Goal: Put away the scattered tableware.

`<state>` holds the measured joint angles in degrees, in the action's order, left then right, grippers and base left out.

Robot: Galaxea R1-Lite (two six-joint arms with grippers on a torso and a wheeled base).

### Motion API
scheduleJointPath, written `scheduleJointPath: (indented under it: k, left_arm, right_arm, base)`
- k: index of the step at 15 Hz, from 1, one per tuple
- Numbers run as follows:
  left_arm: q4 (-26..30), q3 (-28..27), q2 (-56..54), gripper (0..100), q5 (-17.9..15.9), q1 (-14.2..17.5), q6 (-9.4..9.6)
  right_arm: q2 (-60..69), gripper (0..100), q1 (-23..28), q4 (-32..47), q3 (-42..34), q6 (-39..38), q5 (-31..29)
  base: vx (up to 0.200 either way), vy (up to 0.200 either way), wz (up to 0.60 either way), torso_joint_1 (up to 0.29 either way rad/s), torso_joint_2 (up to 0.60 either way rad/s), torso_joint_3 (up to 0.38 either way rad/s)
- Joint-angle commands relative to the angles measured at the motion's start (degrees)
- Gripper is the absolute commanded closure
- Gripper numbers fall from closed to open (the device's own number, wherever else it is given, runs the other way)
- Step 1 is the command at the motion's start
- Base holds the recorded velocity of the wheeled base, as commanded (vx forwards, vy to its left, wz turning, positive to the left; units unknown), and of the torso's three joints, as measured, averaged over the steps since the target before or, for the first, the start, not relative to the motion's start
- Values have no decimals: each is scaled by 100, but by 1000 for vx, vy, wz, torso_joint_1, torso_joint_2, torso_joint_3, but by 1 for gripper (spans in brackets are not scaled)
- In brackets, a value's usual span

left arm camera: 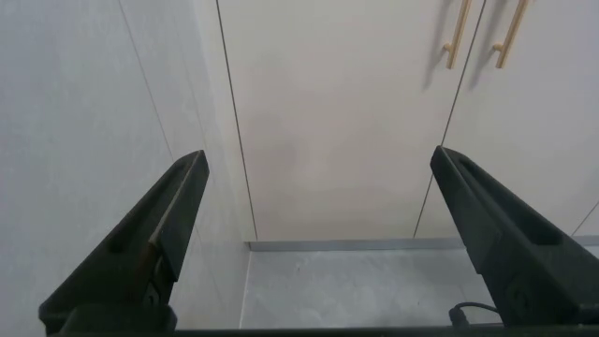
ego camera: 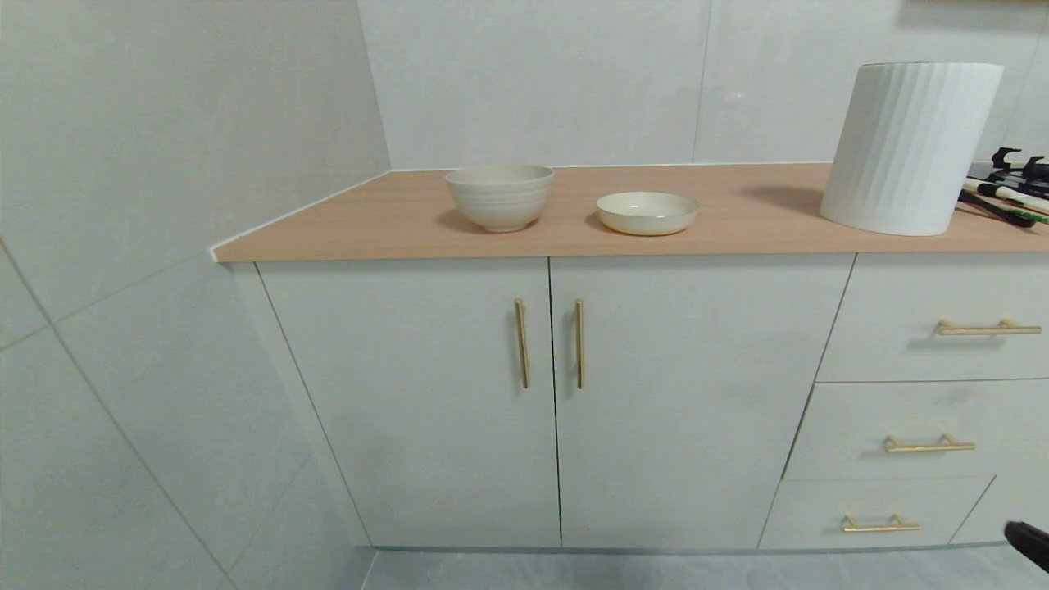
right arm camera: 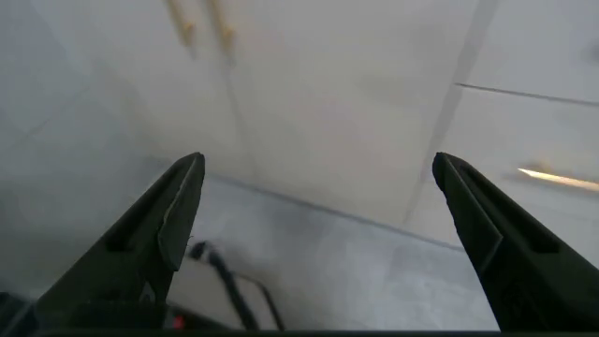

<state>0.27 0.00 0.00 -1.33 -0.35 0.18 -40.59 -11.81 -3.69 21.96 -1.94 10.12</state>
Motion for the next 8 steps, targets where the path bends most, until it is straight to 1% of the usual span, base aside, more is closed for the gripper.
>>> scheduleJointPath:
  k: [1, 2, 4, 5, 6, 7, 8]
  left_arm:
    - [0, 0, 0, 0, 1, 0, -1]
    - [0, 0, 0, 0, 1, 0, -1]
    - [0, 0, 0, 0, 1, 0, -1]
    - [0, 0, 0, 0, 1, 0, -1]
    - [0, 0, 0, 0, 1, 0, -1]
    - [0, 0, 0, 0, 1, 0, -1]
    - [0, 0, 0, 0, 1, 0, -1]
  right_arm:
    - [-2858, 0, -1139, -764, 1320, -26, 78]
    - [-3438, 0, -1332, -1090, 1645, -35, 69]
    - [-4466, 0, -1552, -1608, 2348, -52, 60]
    - [-4466, 0, -1552, -1608, 2348, -52, 60]
    - [-5213, 0, -1781, -1652, 3078, -272, 87]
    - [-5565, 0, -1983, -1661, 3412, -386, 78]
    - [-5828, 0, -2036, -1652, 3684, -421, 78]
  base:
    - [0, 0, 0, 0, 0, 0]
    - [0, 0, 0, 0, 0, 0]
    - [0, 0, 0, 0, 0, 0]
    - [0, 0, 0, 0, 0, 0]
    - [0, 0, 0, 0, 0, 0]
    - [0, 0, 0, 0, 0, 0]
    - [0, 0, 0, 0, 0, 0]
